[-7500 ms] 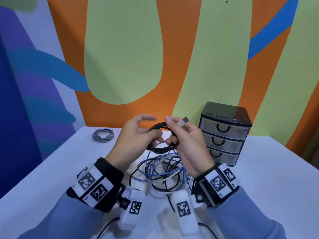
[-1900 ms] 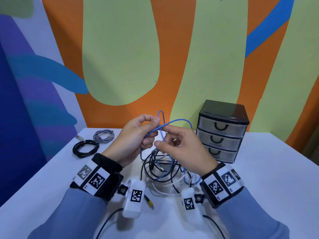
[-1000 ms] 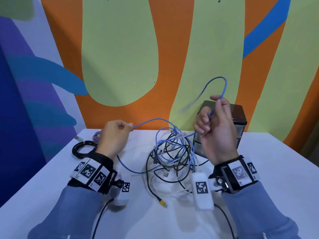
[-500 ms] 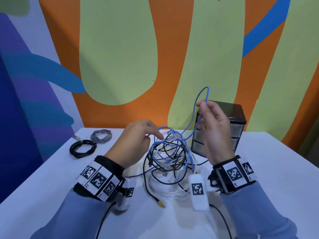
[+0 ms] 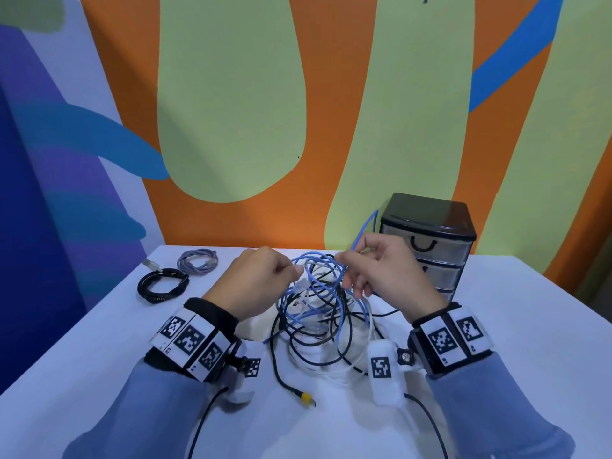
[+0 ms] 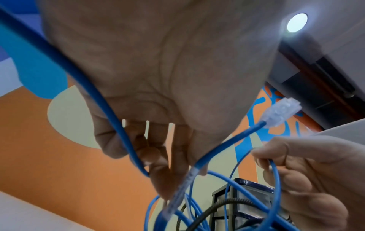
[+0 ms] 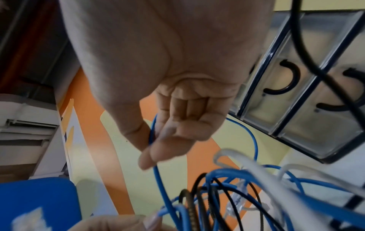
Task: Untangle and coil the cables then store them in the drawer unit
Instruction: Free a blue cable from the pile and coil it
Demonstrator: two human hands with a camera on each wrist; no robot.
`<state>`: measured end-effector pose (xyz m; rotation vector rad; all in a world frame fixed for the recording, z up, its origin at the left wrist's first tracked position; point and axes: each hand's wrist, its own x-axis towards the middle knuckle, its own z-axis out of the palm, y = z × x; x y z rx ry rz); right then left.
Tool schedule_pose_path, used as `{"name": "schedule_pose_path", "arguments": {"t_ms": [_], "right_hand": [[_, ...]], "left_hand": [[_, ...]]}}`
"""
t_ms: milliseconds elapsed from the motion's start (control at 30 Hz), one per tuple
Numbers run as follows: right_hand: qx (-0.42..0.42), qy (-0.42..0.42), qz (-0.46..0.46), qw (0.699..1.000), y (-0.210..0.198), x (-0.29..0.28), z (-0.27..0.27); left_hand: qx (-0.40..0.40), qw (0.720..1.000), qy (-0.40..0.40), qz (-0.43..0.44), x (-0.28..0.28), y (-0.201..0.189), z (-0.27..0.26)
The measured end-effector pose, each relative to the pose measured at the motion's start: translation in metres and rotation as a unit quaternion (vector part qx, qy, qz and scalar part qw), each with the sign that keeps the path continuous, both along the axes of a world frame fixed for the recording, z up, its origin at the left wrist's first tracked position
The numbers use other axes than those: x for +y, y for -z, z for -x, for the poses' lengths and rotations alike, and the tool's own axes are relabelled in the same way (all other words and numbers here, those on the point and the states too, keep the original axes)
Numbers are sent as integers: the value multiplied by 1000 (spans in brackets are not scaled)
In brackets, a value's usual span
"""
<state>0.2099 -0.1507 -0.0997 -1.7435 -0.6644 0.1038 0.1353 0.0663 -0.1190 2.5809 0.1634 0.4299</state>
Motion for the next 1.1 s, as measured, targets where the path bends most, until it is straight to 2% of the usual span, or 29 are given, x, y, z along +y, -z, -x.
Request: {"name": "schedule_pose_path", "arguments": {"t_ms": [100, 267, 433, 600, 800, 900, 967, 1033, 1100], "right_hand": [[28, -29, 70, 997, 1, -2, 1], [34, -146, 171, 974, 4, -8, 6], [38, -202, 179, 962, 7, -1, 15], [50, -212, 166, 962, 2, -3, 17], [48, -82, 132, 987, -16, -36, -1], [16, 57, 37, 998, -22, -47, -9], [-30, 139, -33, 989, -23, -49, -13], [-50, 135, -101, 984, -22, -46, -14], [-66, 109, -122, 984, -17, -37, -17]], "left_hand": [[28, 1000, 4, 1, 1, 3, -1], [52, 998, 9, 19, -1, 6, -4], [77, 993, 4, 93, -8, 12, -14], [50, 982, -24, 183, -8, 15, -19], [18, 990, -38, 137, -3, 17, -18], [13, 989, -14, 146, 2, 15, -16], [6, 988, -3, 153, 4, 13, -15], [-19, 991, 7, 129, 4, 12, -13], [-51, 994, 21, 99, 3, 10, -11]]}}
